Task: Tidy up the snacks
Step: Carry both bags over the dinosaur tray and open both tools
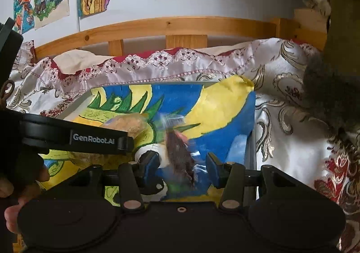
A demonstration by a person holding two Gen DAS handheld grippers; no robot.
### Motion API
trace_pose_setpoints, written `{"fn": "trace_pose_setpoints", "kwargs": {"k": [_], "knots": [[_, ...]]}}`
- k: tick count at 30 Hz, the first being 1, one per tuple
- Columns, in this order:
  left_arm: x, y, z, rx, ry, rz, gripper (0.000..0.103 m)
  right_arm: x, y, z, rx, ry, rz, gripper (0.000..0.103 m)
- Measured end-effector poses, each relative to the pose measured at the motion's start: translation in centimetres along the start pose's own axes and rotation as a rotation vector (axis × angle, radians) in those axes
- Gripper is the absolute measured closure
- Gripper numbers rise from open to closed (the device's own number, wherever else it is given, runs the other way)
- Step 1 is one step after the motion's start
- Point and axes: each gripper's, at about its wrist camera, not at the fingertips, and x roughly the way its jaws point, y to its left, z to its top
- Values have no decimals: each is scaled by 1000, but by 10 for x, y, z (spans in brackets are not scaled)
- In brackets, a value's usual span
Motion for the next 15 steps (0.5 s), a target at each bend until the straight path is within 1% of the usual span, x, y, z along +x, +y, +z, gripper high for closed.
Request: {"fn": "trace_pose_setpoints", "kwargs": {"k": [1,2,3,4,5,6,8,10,14,15], "knots": [[-1,1,0,-5,0,4,20,0,0,0,0,1,-1,46],[-4,3,0,-11,-5,9,17,-1,-1,0,1,-1,-3,37],[-7,4,1,-17,-11,13,15,-3,-1,1,5,-7,-5,32],[-11,6,2,-25,-15,17,10,-4,-2,2,10,-12,-5,26],[-15,8,3,-34,-19,22,7,-6,-2,3,15,-15,-2,22],[-21,10,5,-47,-29,26,6,-9,-2,4,20,-16,-2,21],[-36,14,9,-66,-54,27,3,-17,-2,8,30,-29,-5,14],[-54,18,11,-78,-94,33,1,-28,0,14,39,-53,-2,8],[-95,27,15,-87,-193,53,1,-62,8,29,52,-136,1,1],[-108,30,14,-89,-222,60,1,-72,11,32,55,-161,2,1]]}}
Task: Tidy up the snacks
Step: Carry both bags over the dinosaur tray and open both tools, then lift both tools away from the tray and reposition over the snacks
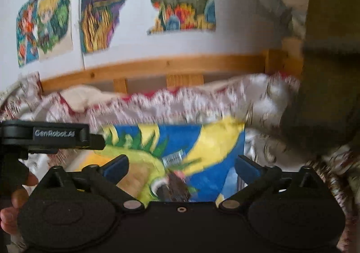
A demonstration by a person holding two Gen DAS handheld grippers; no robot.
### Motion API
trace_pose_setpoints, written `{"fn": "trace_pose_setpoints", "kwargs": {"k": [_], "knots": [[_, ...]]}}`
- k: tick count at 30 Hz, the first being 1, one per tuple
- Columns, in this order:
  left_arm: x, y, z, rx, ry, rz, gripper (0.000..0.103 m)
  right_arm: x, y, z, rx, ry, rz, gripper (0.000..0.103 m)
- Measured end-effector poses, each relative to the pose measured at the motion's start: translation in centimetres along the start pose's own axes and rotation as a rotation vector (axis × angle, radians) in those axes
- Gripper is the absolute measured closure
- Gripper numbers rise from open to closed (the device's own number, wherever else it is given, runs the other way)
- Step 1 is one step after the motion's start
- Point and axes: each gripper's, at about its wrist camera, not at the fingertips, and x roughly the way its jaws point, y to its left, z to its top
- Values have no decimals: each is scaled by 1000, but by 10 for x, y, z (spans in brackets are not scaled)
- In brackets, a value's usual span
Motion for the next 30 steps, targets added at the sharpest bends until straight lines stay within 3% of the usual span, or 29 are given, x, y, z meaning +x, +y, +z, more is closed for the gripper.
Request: {"fn": "trace_pose_setpoints", "kwargs": {"k": [6,15,30], "knots": [[-66,25,0,-18,-140,22,0,-57,22,18,10,-142,34,1],[-145,63,-21,-16,-214,14,0,-131,72,10,-132,-231,-45,1],[-226,96,-111,6,-216,47,0,-223,106,-61,-143,-178,-26,1]]}}
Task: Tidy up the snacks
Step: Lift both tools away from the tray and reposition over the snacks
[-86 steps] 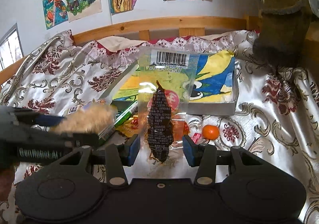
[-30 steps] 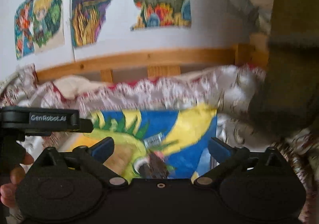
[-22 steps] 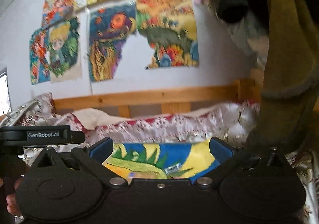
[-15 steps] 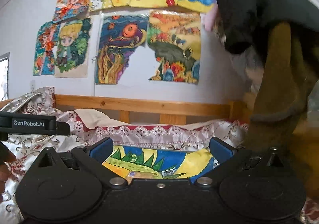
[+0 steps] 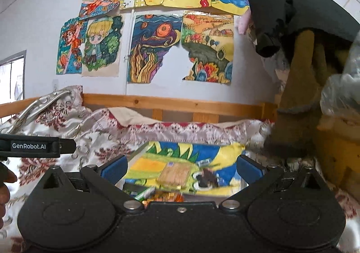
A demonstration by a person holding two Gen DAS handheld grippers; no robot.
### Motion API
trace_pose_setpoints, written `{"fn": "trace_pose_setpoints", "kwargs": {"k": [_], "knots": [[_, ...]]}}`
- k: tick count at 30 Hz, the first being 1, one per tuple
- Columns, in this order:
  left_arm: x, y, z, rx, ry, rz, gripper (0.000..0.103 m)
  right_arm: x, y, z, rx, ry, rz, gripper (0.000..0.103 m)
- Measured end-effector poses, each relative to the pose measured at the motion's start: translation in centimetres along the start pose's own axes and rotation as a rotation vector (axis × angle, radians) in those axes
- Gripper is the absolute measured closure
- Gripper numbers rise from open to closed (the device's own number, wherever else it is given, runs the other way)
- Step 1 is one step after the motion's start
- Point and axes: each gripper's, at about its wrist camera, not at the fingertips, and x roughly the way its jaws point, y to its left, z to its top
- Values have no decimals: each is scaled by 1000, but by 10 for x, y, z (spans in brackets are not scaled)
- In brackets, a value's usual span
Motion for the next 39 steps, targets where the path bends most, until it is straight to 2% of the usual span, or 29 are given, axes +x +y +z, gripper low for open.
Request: {"fn": "trace_pose_setpoints", "kwargs": {"k": [6,16,25,39], "knots": [[-14,7,-33,68,34,30,0,-23,6,-25,1,25,-15,1],[-17,15,-64,125,101,47,0,-17,14,-58,28,171,-2,1],[-12,19,-72,134,139,73,0,-5,15,-67,48,225,19,1],[-6,24,-71,104,156,90,0,1,10,-70,78,251,22,1]]}}
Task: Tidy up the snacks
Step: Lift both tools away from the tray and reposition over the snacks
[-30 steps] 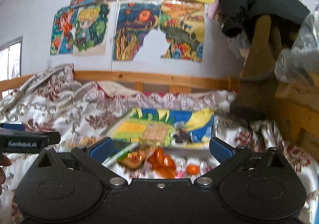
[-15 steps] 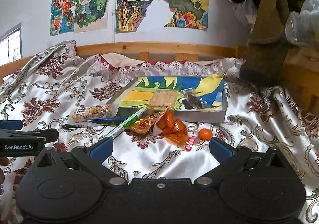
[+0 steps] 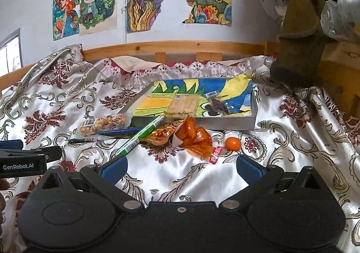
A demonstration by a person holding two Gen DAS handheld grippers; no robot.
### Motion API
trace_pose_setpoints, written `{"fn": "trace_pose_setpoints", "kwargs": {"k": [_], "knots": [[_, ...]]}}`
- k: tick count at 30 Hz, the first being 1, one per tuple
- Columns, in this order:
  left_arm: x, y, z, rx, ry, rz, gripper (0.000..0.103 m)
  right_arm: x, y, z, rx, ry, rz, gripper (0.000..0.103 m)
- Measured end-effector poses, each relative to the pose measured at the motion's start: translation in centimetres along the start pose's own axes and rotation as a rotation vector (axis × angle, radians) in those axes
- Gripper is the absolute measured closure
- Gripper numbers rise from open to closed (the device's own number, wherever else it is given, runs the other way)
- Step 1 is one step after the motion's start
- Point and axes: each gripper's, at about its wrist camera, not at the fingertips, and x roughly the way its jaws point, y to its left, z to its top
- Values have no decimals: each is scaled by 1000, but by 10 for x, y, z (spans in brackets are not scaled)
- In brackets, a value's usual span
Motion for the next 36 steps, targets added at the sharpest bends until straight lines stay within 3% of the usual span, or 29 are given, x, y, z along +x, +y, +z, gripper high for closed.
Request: {"fn": "trace_pose_setpoints", "kwargs": {"k": [17,36], "knots": [[6,0,-1,-5,10,-4,0,10,-2,-2,27,32,6,1],[53,-19,10,-14,37,-60,0,28,-15,-2,53,78,-26,1]]}}
